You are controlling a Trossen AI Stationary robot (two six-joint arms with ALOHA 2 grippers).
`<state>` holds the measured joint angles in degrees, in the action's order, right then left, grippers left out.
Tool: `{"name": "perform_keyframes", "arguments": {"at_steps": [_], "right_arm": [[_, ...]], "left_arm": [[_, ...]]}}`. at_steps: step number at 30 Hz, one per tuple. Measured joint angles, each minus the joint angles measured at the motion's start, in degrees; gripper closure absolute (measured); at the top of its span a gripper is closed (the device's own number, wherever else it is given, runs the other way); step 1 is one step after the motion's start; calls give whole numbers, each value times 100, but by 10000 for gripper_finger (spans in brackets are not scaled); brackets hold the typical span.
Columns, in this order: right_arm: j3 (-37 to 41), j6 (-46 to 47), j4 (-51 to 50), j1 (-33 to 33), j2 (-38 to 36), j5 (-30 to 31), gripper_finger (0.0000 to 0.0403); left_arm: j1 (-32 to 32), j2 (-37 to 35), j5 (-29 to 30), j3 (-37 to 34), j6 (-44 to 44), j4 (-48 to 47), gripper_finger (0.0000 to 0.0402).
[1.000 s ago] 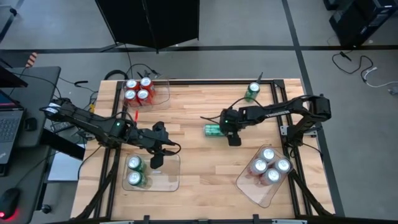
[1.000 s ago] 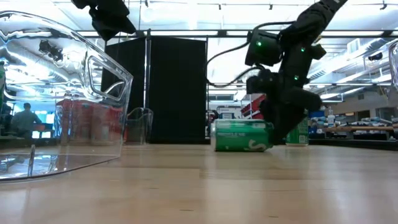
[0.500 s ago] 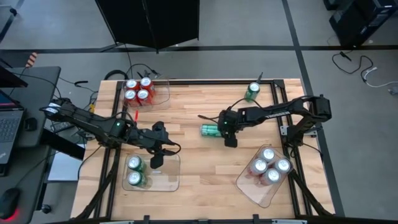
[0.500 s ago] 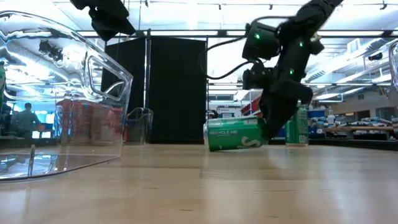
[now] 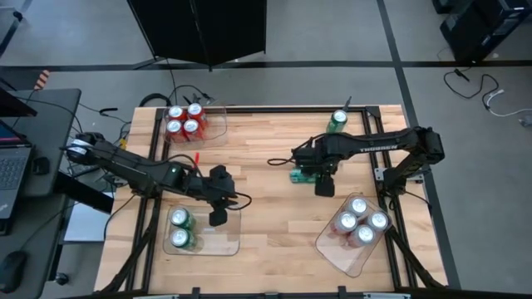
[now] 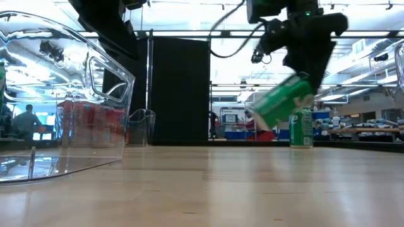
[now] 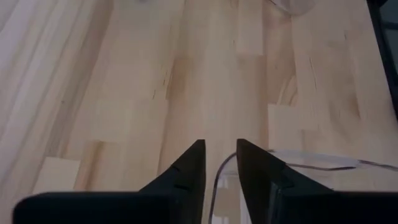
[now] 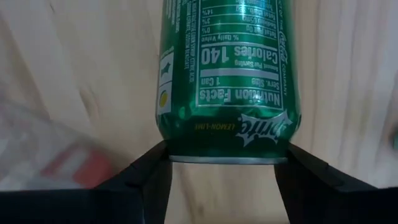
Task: Sort soda cans
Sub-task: Put the green soda can into the bottom right transparent bin
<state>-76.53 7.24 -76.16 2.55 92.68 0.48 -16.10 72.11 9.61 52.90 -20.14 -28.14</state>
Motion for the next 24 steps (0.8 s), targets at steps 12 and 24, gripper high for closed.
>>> {"name": "perform_keyframes", "arguments": {"at_steps": [12,24], "right_arm": [[302,675,-1340,168,99,-830,175],[439,-111,-1384,236,1539,-934,175]], "left_arm": [[135,49,8,0,191,116,359],[155,49,6,0,334,168,382]]}}
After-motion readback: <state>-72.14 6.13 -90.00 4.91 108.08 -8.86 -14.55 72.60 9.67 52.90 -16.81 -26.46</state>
